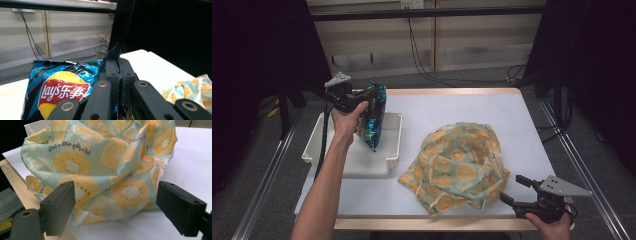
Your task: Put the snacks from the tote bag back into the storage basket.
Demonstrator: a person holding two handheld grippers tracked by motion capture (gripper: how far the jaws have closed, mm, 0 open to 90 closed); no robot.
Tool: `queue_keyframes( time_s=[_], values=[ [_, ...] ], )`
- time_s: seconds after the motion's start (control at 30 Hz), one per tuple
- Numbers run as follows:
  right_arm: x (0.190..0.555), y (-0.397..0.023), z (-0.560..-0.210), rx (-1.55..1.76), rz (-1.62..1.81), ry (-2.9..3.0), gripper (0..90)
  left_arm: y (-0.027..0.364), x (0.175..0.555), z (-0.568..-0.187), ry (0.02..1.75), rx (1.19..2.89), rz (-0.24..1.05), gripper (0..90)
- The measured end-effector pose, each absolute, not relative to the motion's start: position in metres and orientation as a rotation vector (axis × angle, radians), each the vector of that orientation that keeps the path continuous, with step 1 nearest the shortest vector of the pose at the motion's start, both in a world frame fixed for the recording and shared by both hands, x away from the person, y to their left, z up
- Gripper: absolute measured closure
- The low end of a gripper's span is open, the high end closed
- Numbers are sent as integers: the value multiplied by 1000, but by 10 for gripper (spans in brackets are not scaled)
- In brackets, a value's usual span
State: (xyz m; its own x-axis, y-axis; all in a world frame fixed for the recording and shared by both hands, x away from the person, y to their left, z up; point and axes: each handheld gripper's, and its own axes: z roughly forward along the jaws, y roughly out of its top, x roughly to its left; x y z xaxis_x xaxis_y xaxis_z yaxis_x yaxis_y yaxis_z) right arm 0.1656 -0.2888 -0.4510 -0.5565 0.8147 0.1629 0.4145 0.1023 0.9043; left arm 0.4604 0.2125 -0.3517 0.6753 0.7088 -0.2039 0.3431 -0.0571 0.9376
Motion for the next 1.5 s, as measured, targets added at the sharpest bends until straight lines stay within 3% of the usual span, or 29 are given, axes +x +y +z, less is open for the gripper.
queue_keyframes(
  time_s=[1.5],
  values=[
    [166, -293, -450, 1186, 1456, 1996, 142, 166, 465, -376, 829, 1779, 267, 756]
  ],
)
